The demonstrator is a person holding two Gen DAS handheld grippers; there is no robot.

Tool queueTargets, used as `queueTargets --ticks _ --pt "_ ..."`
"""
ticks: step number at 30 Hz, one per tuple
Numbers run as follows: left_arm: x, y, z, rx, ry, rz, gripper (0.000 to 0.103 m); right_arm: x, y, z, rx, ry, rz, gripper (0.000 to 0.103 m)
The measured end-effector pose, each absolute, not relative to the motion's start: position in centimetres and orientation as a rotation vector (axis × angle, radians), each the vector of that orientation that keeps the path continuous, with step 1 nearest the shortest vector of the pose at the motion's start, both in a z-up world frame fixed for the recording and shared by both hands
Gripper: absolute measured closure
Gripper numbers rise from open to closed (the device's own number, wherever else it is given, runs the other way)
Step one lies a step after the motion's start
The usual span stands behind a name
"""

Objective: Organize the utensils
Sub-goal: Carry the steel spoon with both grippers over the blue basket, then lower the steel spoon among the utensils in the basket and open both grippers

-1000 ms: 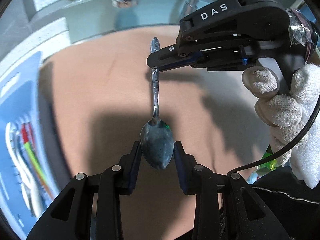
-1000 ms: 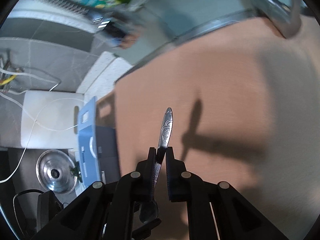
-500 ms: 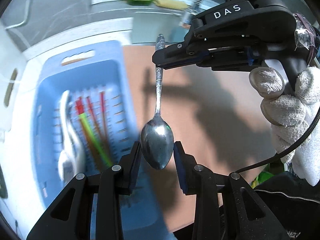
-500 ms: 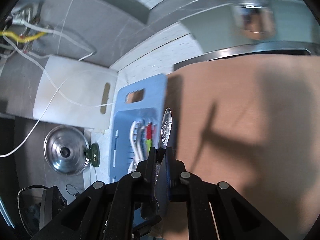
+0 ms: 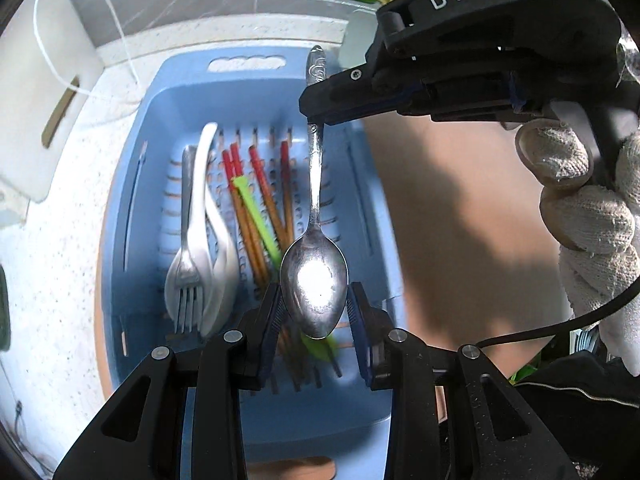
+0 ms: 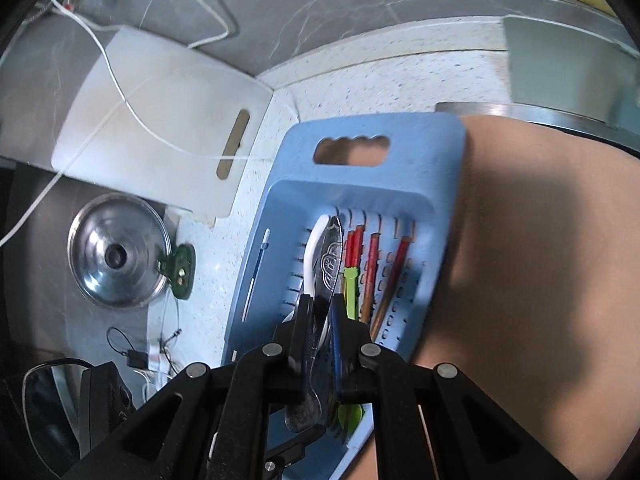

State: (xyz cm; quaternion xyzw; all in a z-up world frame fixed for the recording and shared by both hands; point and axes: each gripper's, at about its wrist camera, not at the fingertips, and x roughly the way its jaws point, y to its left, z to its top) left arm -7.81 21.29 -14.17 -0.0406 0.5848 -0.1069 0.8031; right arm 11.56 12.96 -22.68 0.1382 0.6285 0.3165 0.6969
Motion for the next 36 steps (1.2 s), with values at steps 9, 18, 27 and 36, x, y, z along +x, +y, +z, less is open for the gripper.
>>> queueTargets --ticks 9,18,27,36 --pt "-7.5 22.1 -15.8 -0.113 1.288 -0.206 0.072 11.5 15.1 -24.6 0.257 1.447 0.71 0.095" --pt "-6.4 22.3 -17.2 -0.114 1.325 -0.185 0.072 11.9 16.2 -26.2 0.227 1.483 0.694 0.095" --pt "-5.6 22.6 -18.4 -0.12 1.356 -0.165 0.072 12.2 17.2 -27.2 0.184 1.505 0.691 0.095" --pt "-5.4 23.0 -18.7 -0.138 1.363 -0.159 0.072 12.4 17.9 -27.4 0.15 1.503 0.69 0.095"
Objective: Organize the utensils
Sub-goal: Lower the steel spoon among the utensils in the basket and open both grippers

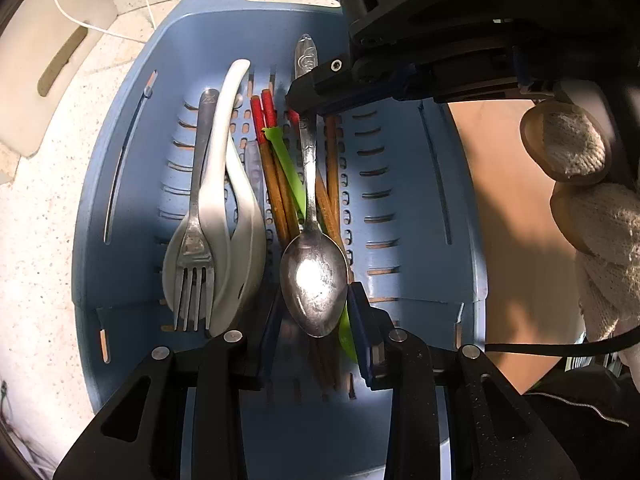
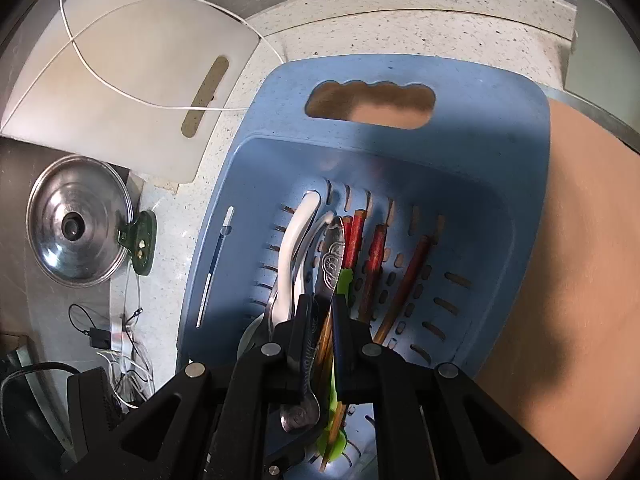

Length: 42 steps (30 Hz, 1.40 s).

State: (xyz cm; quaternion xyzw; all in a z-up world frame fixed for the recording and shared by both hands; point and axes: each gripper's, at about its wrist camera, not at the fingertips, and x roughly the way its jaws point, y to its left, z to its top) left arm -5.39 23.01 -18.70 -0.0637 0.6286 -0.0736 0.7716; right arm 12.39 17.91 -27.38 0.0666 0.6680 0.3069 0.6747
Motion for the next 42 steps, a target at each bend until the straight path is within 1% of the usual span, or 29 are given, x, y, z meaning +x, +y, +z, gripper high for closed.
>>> queueTargets --ticks 14,27,42 --pt "-5.6 24.4 -19.9 -0.177 1.369 -0.156 0.072 11.8 19.4 -27.1 0.048 1.483 0.693 0.093" --pt "-6.1 24.2 -20.1 -0.176 1.36 -0.155 0.073 11.6 18.7 -27.1 0.058 1.493 0.677 0.093" --pt "-6.5 23.6 -19.6 -0.16 1.342 -0.141 0.073 11.1 17.8 -25.8 0.069 1.455 0.685 0.093"
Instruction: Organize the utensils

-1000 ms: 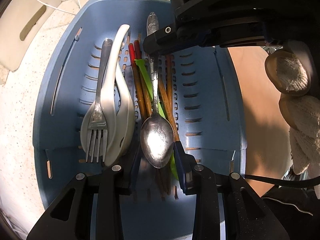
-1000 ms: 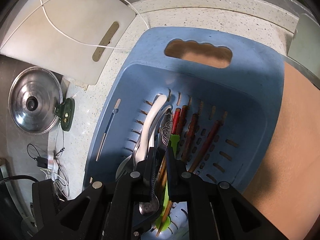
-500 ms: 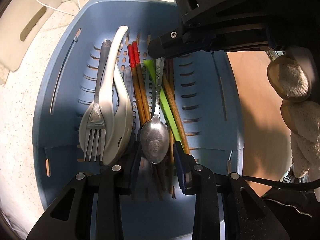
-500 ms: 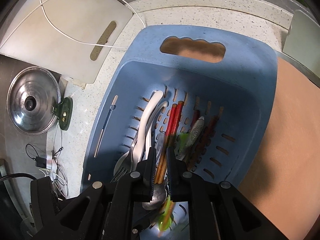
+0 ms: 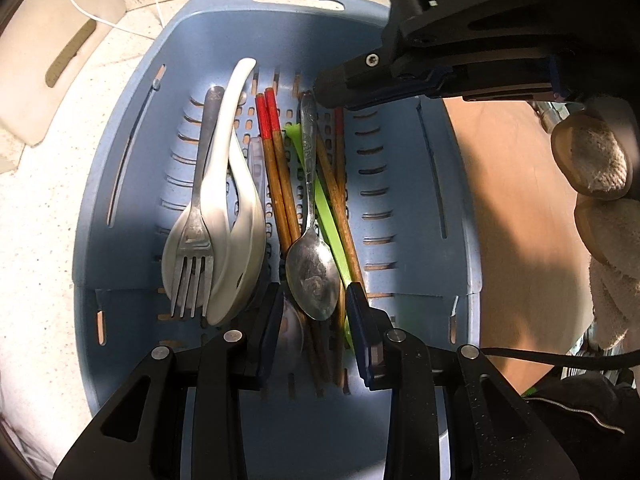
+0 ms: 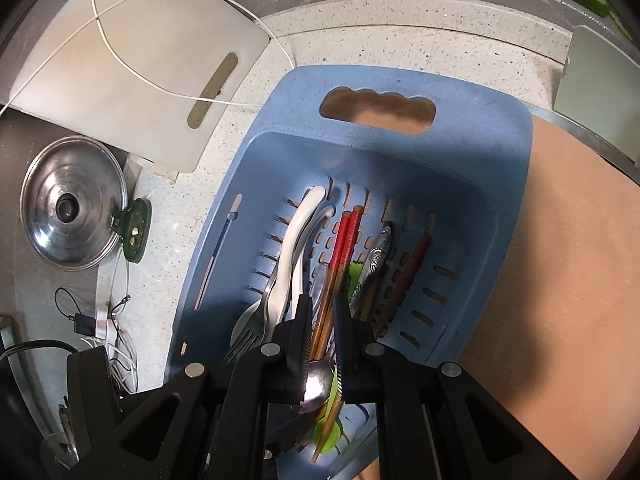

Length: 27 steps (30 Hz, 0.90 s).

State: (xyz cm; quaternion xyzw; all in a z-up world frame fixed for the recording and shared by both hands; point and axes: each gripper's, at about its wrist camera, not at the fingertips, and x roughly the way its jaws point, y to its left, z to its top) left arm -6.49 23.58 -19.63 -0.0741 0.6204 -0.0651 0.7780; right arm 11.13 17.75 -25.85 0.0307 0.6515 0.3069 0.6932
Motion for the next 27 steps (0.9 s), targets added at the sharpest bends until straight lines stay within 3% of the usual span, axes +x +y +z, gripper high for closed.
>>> queueTargets --ticks 4,10,13,19,27 --pt "-6.6 23.5 -19.3 -0.16 1.333 -0.132 0.073 11.0 17.2 -25.5 0.078 1.449 0.686 0.093" --pt "-7.1 23.6 -18.8 -0.158 1.324 -0.111 0.071 10.7 16.4 -25.4 0.087 1.451 0.683 0.084" --pt "-7.3 23.5 -18.6 -0.155 1.317 -0.097 0.057 10.5 15.9 -25.1 0.093 1.445 0.681 0.077" --pt "-8.1 23.1 -17.9 -0.141 1.29 -0.055 0.048 10.0 14.6 -24.2 0.07 1.412 0.683 0.066" --pt "-9.9 23.2 -15.6 -0.166 1.201 0.032 0.047 8.8 12.1 -22.5 0.063 1.358 0.735 0.059"
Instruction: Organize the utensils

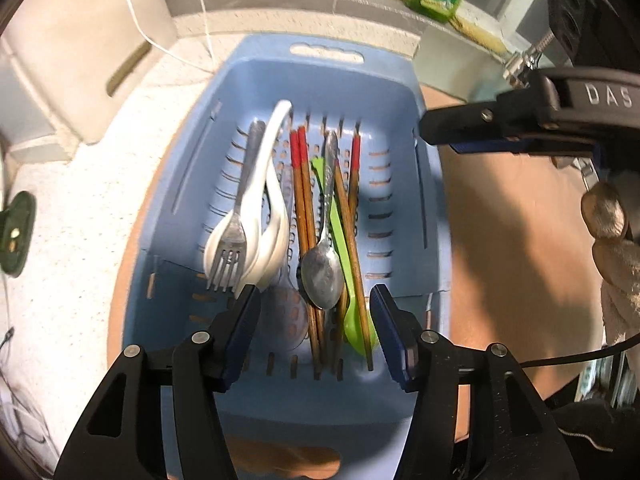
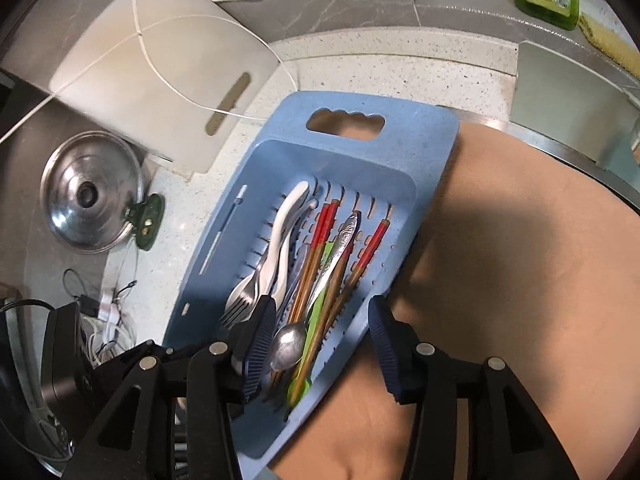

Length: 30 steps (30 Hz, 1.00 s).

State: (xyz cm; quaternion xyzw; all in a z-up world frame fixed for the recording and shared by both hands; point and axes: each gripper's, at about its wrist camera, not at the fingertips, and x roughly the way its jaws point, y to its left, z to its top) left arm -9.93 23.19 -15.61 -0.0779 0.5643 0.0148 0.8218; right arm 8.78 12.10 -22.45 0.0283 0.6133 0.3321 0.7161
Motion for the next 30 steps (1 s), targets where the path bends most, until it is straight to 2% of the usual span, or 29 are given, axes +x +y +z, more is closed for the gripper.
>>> queueTargets --ticks 13,16,23,25,27,30 --pt "-12.8 20.6 -11.5 -0.235 1.028 0.178 0.045 7.2 8.2 -18.6 0.082 1.284 0.815 0.059" --pt "-13.7 19.9 -11.0 -0.237 1.009 0.213 0.041 6.6 7.5 -18.2 0.055 1.266 0.829 0.059" --pt "-15.5 18.1 -10.2 -0.24 0.993 0.272 0.041 4.5 5.6 -17.2 -0.006 1.21 0.876 0.058" --pt "-16.1 17.5 -9.9 -0.244 0.986 0.285 0.039 4.0 5.1 -17.0 -0.02 1.194 0.882 0.057" --pt "-16.6 17.0 -9.7 -0.248 0.977 0.3 0.035 3.4 4.5 -16.7 -0.027 1.175 0.887 0.052" --pt "-17.5 16.1 -9.3 -0.241 0.96 0.33 0.035 2.5 3.6 -16.2 -0.045 1.144 0.893 0.051"
